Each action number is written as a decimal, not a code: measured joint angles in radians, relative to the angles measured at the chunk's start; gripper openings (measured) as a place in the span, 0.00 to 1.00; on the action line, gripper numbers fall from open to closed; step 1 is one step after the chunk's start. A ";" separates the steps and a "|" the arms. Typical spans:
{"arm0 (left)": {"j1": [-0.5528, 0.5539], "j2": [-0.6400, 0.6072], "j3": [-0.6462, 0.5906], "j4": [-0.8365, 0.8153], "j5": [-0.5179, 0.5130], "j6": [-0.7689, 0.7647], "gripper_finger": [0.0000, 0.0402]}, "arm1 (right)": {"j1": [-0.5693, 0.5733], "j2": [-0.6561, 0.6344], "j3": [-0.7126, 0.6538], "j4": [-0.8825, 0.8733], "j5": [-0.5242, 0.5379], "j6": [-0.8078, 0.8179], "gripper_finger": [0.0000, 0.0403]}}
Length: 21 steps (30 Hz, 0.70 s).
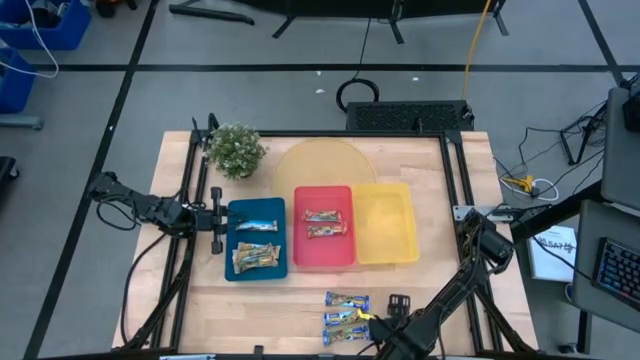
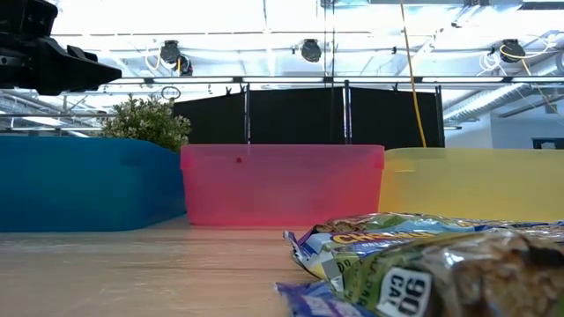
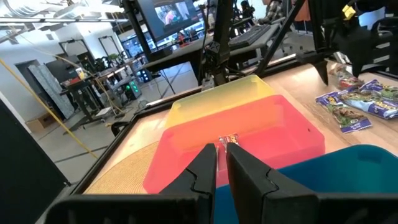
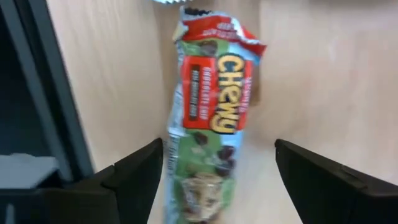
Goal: Pick and place Granola Bars by type
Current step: Put the red granola bar into the red bin
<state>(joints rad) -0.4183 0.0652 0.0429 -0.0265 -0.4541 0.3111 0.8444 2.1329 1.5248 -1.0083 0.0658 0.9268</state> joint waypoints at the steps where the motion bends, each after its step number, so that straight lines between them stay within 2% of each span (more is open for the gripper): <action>1: 0.000 0.000 0.000 0.000 0.000 0.000 0.12 | -0.001 -0.002 -0.010 -0.003 0.014 -0.027 0.74; 7: 0.000 0.000 0.000 0.000 0.000 0.004 0.12 | -0.017 -0.006 -0.097 0.060 0.065 -0.142 0.74; 11: 0.000 0.000 0.000 0.000 0.000 0.006 0.12 | -0.045 -0.014 -0.162 0.184 -0.036 -0.199 0.73; 16: 0.000 0.000 0.000 0.000 0.000 0.007 0.12 | -0.065 -0.020 -0.179 0.211 -0.066 -0.124 0.66; 21: 0.000 0.000 0.000 0.000 0.000 0.000 0.12 | -0.064 -0.041 -0.188 0.204 -0.012 -0.033 0.53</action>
<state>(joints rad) -0.4184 0.0651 0.0429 -0.0265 -0.4544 0.3115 0.7807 2.0916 1.3372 -0.8042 0.0540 0.8941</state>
